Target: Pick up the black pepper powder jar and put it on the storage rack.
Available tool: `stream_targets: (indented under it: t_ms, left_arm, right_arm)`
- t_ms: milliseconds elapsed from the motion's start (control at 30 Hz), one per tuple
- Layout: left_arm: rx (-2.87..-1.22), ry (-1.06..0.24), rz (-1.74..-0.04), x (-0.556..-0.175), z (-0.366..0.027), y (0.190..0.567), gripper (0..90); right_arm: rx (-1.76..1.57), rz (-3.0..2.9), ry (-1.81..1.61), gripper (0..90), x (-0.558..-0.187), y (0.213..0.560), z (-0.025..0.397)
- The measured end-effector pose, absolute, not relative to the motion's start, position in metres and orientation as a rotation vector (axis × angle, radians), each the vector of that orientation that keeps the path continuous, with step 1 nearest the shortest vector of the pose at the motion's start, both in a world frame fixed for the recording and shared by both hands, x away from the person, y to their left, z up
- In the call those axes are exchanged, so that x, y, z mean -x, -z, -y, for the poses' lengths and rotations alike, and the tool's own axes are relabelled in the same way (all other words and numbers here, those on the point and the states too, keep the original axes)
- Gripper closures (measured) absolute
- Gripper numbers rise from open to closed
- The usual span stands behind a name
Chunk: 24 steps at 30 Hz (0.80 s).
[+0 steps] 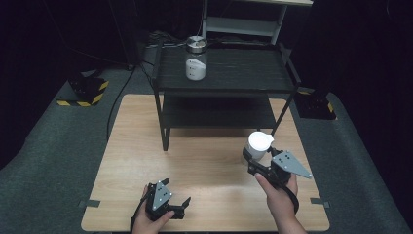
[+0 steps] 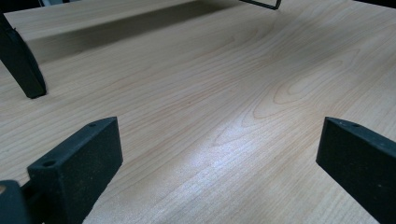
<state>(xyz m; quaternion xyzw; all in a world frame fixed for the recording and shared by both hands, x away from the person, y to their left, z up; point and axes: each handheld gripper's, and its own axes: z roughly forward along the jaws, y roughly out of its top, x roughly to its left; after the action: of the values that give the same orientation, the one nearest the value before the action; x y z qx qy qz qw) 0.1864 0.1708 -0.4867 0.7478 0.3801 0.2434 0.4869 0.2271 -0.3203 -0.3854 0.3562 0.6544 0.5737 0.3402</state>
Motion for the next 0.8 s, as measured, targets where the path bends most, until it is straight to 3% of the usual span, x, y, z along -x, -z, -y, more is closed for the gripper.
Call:
stream_targets:
  t_ms: [800]
  left_arm:
    - [-1.809,-0.586,-0.927,-0.186,-0.172,0.488,0.6]
  right_arm:
    - [-0.916,-1.673,-1.502,30.7,-0.234,0.325,0.311]
